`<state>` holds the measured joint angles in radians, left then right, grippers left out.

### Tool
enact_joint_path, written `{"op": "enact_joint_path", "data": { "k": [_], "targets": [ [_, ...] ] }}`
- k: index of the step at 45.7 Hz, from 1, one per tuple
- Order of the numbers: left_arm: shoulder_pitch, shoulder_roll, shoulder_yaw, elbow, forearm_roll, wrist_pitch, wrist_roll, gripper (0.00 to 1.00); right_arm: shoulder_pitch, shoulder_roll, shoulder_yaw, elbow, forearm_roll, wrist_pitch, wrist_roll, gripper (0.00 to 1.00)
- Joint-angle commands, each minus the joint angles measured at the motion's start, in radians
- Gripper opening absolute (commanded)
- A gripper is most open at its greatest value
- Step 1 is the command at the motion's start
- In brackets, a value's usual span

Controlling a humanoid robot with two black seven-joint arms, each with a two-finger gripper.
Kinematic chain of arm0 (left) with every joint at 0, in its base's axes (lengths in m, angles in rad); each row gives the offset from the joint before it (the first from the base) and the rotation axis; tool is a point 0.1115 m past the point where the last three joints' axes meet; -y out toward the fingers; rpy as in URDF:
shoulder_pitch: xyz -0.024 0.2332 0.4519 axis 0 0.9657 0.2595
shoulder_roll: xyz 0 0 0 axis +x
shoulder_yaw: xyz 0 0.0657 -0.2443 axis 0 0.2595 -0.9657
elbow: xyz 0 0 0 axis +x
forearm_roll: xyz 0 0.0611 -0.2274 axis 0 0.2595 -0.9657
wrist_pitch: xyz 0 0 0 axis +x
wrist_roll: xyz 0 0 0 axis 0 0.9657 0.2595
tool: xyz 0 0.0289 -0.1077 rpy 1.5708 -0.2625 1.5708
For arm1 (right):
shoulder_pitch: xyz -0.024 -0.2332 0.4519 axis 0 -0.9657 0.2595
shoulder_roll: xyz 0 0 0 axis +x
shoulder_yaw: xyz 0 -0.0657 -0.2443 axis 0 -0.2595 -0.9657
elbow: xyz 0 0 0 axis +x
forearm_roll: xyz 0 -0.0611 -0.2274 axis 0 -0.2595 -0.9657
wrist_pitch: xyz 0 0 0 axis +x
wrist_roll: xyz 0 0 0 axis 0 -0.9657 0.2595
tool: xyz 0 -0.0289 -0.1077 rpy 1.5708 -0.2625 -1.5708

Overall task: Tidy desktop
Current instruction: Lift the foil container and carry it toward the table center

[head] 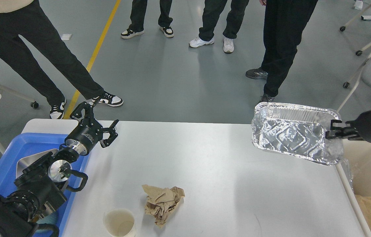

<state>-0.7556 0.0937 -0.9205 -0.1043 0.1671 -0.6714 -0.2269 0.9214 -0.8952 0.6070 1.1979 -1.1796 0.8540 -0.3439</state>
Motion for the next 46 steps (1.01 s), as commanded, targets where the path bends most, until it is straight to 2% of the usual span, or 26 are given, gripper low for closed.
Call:
{"op": "enact_joint_path", "data": {
  "k": [1, 11, 23, 29, 37, 46],
  "targets": [
    [0.001, 0.018, -0.001, 0.000, -0.001, 0.000, 0.000, 0.96, 0.148, 0.194, -0.081, -0.190, -0.051, 0.040, -0.001, 0.00],
    [0.019, 0.047, -0.006, 0.000, -0.001, 0.000, 0.000, 0.96, 0.323, 0.472, -0.280, -0.423, -0.054, 0.056, 0.005, 0.00],
    [0.022, 0.049, -0.006, 0.000, -0.001, 0.000, -0.005, 0.96, 0.410, 0.714, -0.409, -0.606, -0.046, 0.057, 0.005, 0.00],
    [0.022, 0.049, -0.006, 0.000, -0.001, -0.002, -0.017, 0.96, 0.425, 0.765, -0.411, -0.670, -0.028, 0.062, 0.008, 0.00],
    [0.027, 0.050, -0.006, 0.000, -0.001, -0.013, -0.017, 0.96, 0.425, 0.834, -0.409, -0.790, 0.155, 0.068, 0.010, 0.00],
    [0.027, 0.058, -0.006, -0.002, -0.008, -0.014, -0.017, 0.96, 0.410, 0.897, -0.400, -0.890, 0.241, 0.059, 0.039, 0.00]
  ]
}}
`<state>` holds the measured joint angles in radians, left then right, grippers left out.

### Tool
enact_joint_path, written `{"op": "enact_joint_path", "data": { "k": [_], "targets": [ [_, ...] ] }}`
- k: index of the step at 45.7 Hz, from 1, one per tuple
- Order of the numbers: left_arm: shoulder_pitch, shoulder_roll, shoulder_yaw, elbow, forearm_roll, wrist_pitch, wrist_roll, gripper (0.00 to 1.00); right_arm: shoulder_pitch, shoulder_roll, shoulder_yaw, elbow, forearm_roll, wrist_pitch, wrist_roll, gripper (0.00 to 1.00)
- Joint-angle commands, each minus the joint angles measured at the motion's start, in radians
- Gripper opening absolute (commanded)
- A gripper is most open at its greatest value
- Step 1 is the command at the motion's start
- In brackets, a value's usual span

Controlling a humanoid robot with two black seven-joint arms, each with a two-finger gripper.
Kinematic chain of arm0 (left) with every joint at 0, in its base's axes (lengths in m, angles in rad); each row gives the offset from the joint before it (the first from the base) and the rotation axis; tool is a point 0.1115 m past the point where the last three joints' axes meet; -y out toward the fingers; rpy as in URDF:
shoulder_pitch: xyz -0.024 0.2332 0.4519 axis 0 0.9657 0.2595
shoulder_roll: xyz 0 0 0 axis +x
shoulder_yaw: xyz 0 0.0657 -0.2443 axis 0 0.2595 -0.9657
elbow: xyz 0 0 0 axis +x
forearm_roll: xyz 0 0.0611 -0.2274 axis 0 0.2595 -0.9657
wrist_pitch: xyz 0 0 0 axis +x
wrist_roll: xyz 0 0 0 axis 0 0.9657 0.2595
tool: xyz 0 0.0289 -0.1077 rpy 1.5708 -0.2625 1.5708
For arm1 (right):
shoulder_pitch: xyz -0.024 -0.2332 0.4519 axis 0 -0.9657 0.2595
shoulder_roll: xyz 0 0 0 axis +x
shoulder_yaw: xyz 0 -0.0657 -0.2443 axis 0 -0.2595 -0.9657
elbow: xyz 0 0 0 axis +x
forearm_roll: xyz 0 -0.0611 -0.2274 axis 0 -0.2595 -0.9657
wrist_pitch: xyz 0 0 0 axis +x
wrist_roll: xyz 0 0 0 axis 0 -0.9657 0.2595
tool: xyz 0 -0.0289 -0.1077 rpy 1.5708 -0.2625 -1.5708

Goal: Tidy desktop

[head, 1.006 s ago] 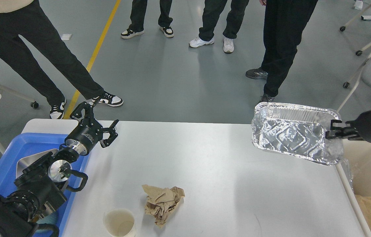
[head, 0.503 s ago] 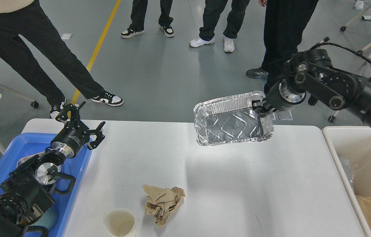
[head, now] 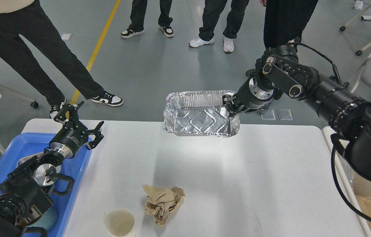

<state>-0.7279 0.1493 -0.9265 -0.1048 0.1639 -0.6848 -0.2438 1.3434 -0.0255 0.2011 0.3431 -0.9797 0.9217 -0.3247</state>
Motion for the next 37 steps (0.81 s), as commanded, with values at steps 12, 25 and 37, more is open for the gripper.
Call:
{"op": "enact_joint_path", "data": {
  "k": [12, 25, 37],
  "targets": [
    [-0.004, 0.006, -0.015, 0.000, -0.040, 0.001, 0.006, 0.96, -0.069, 0.055, 0.024, -0.076, 0.147, -0.034, 0.052, 0.00],
    [-0.004, 0.006, -0.017, 0.000, -0.104, 0.010, 0.008, 0.96, -0.105, 0.038, 0.031, -0.088, 0.159, -0.037, 0.104, 0.00],
    [-0.011, 0.039, -0.015, 0.000, -0.104, 0.057, 0.001, 0.96, -0.156, 0.001, 0.006, -0.111, 0.153, -0.037, 0.148, 0.00]
  ]
}}
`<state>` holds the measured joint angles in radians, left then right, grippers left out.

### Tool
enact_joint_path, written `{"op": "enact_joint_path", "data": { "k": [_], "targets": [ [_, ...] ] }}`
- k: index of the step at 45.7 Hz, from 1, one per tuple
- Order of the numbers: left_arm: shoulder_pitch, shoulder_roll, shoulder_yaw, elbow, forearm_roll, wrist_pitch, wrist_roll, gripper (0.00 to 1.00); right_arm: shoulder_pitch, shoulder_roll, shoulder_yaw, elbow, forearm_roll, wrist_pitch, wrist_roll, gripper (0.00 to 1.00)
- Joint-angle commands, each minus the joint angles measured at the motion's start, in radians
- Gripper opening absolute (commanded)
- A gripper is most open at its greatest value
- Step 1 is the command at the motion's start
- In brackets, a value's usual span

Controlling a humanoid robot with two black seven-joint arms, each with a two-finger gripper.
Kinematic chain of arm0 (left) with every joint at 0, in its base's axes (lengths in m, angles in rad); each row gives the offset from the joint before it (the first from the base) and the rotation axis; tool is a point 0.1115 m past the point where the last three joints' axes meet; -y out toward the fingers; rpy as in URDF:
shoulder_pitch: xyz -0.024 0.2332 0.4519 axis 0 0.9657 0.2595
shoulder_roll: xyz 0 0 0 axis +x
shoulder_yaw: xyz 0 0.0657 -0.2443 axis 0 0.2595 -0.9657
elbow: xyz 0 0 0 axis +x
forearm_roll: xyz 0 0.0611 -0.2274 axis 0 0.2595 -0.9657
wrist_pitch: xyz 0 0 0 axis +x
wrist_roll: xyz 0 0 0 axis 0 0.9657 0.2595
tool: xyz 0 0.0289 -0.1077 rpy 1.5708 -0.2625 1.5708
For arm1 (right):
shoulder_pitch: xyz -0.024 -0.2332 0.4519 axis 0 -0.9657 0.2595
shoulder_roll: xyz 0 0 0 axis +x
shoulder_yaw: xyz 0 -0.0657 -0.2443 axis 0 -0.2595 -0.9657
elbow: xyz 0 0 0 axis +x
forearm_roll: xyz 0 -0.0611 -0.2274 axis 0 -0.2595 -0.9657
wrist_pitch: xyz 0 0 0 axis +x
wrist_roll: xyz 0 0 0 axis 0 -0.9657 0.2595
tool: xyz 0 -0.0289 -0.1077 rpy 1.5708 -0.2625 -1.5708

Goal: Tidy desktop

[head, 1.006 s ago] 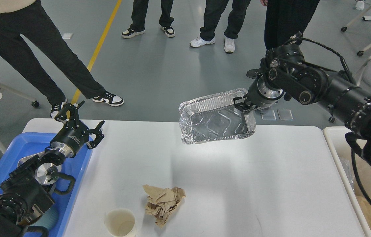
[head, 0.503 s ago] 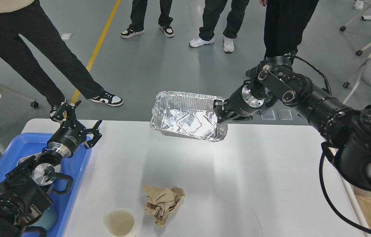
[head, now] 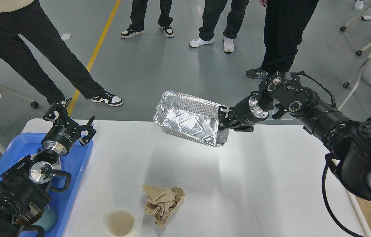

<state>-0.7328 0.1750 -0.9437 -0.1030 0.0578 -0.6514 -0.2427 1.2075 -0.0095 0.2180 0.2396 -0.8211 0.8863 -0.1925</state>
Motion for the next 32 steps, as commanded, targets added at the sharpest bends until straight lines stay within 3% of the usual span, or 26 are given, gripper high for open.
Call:
{"op": "enact_joint_path", "data": {
  "k": [1, 6, 18, 32],
  "targets": [
    [-0.007, 0.014, 0.002, -0.001, 0.002, 0.024, 0.000, 0.96, -0.025, -0.018, -0.012, -0.009, -0.012, -0.001, 0.016, 0.00],
    [-0.007, 0.014, 0.002, -0.001, 0.004, 0.016, 0.000, 0.96, -0.031, -0.043, -0.035, -0.020, -0.016, -0.001, 0.027, 0.00],
    [-0.002, 0.017, 0.002, -0.001, 0.005, 0.018, -0.003, 0.96, -0.031, -0.116, -0.155, -0.022, -0.016, -0.001, 0.103, 0.00],
    [-0.011, 0.018, 0.019, -0.001, 0.014, 0.022, 0.002, 0.96, -0.031, -0.125, -0.152, -0.020, -0.015, 0.000, 0.111, 0.00]
  ]
}}
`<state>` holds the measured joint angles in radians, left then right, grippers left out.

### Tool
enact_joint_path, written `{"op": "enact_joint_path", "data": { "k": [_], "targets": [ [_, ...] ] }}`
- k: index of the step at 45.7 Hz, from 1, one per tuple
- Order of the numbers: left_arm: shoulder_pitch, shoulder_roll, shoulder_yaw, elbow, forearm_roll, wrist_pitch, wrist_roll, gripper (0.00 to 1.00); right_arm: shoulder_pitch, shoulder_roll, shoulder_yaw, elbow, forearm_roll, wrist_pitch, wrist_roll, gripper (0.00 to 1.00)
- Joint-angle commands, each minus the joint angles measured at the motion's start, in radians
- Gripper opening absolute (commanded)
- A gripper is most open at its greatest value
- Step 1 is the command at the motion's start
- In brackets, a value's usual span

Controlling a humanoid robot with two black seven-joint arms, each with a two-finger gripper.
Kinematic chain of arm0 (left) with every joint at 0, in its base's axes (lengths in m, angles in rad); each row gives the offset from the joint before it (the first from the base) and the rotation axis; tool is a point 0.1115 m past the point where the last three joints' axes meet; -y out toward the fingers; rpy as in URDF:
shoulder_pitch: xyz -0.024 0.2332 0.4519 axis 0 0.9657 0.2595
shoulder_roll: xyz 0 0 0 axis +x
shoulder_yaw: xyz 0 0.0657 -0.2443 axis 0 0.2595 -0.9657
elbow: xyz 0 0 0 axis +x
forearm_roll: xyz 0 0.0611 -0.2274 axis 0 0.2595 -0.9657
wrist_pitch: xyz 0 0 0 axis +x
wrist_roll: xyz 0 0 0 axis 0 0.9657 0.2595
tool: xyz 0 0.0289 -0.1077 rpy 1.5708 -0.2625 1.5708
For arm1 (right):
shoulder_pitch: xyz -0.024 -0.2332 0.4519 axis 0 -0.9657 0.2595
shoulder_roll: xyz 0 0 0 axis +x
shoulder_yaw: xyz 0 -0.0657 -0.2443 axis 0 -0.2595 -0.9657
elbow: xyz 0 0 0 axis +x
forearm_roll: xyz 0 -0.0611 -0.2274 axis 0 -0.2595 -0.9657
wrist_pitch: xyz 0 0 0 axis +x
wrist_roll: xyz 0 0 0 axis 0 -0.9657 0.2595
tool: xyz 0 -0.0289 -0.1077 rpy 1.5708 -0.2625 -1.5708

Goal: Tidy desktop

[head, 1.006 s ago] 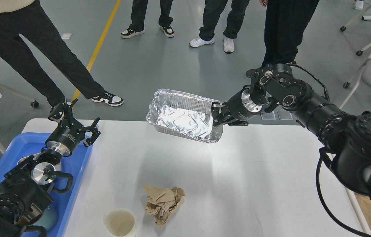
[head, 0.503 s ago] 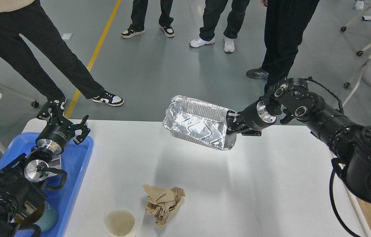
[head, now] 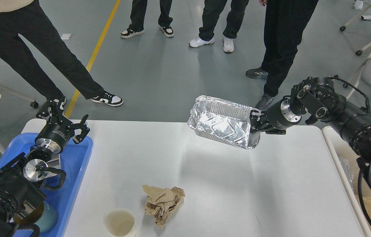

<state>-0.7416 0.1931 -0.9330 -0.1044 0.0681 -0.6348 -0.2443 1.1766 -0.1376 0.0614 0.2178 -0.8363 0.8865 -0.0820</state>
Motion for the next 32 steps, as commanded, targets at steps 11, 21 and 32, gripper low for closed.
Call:
{"op": "enact_joint_path", "data": {
  "k": [11, 21, 32],
  "targets": [
    [-0.016, -0.004, 0.077, 0.000, 0.038, 0.036, 0.013, 0.96, 0.000, 0.006, -0.005, 0.009, -0.001, 0.000, 0.007, 0.00],
    [-0.045, -0.004, 0.149, 0.000, 0.039, 0.060, 0.013, 0.96, 0.000, 0.007, -0.006, 0.009, -0.004, 0.000, 0.007, 0.00],
    [-0.053, -0.006, 0.151, 0.000, 0.039, 0.060, 0.013, 0.96, 0.000, 0.009, -0.006, 0.009, -0.004, -0.001, 0.007, 0.00]
  ]
}}
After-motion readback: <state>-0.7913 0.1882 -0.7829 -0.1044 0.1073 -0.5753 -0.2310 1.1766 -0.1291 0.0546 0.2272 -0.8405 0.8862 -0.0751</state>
